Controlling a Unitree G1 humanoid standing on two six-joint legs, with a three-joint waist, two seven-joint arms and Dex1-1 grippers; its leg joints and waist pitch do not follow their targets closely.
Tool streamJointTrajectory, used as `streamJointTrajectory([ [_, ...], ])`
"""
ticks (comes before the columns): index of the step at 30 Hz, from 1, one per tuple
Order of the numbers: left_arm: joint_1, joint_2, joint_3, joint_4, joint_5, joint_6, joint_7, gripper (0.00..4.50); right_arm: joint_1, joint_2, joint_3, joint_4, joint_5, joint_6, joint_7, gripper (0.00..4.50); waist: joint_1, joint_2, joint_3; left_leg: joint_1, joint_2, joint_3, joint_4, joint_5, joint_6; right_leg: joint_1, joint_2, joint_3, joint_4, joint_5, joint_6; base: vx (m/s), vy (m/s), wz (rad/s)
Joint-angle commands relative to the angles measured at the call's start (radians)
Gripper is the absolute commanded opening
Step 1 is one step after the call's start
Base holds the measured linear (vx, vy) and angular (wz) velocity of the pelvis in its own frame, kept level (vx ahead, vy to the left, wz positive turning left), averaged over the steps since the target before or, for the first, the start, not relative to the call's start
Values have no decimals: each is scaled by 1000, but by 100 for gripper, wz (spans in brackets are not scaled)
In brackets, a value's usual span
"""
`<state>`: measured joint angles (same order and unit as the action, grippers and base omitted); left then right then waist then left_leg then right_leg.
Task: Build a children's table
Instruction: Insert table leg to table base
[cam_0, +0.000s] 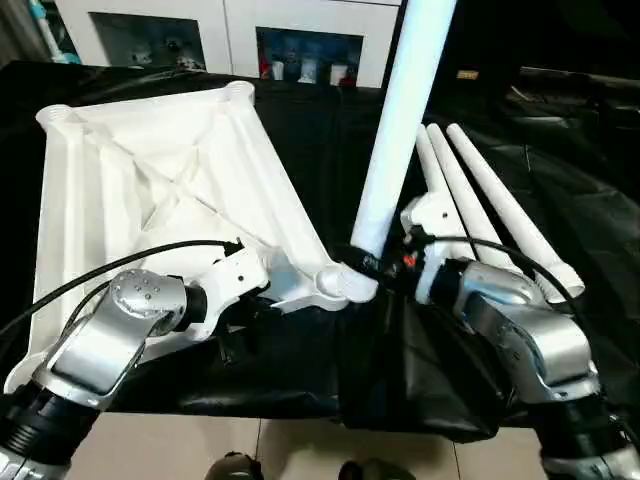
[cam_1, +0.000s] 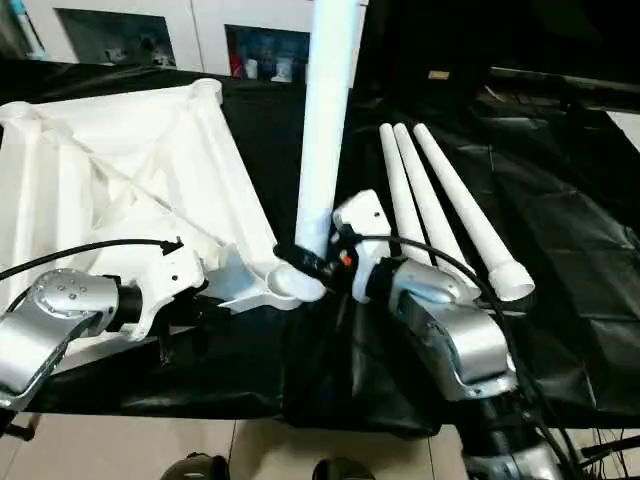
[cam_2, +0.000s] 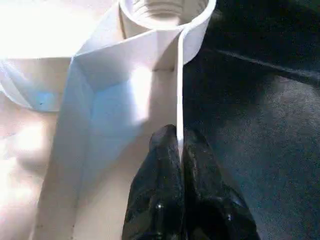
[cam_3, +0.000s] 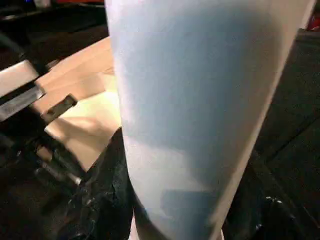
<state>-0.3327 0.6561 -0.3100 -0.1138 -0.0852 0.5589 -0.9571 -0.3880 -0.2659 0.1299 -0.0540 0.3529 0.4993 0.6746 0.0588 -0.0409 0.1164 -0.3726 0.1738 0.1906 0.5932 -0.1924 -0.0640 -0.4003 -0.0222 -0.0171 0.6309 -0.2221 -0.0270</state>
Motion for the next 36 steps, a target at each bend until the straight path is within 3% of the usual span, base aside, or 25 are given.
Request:
streamJointTrajectory([
  [1,12,-21,-4,-29,-16,-63,-5,0,-28,9,-18,29,18,7,-1,186,1,11,-51,15,57,-30,-72,-82,33,44,-106,56,-70,-26,-208,0,0,0],
  [7,-3,-41,-14,-23,-4,-78,12,0,-54,23,-5,86,19,20,12,186,2,6,-49,15,58,-26,-70,-29,56,43,-103,55,-57,78,-222,0,0,0],
  [8,-4,-40,-15,-22,-2,-80,10,0,-57,24,-2,94,15,21,14,186,2,2,-46,14,57,-25,-71,-36,57,43,-103,55,-59,66,-218,0,0,0],
  [13,-8,-43,-9,-9,-2,-97,5,0,-67,17,18,121,-1,36,24,186,0,1,-37,18,59,-24,-75,-79,39,37,-107,57,-71,-47,-198,0,0,0],
  [24,-7,-40,0,-6,-7,-105,-10,0,-75,45,-1,196,3,3,24,186,-1,7,-33,17,60,-24,-78,-87,33,35,-110,58,-74,-68,-200,0,0,0],
  [31,-11,-44,6,6,-6,-113,-10,0,-34,69,-52,219,46,-15,25,186,1,10,-33,17,61,-24,-79,-97,29,35,-110,59,-76,-74,-203,0,0,0],
  [36,-16,-42,10,18,-6,-121,-14,0,-6,82,-57,227,39,-41,16,186,2,15,-32,18,62,-25,-81,-113,24,33,-111,59,-79,-91,-205,0,0,0],
])
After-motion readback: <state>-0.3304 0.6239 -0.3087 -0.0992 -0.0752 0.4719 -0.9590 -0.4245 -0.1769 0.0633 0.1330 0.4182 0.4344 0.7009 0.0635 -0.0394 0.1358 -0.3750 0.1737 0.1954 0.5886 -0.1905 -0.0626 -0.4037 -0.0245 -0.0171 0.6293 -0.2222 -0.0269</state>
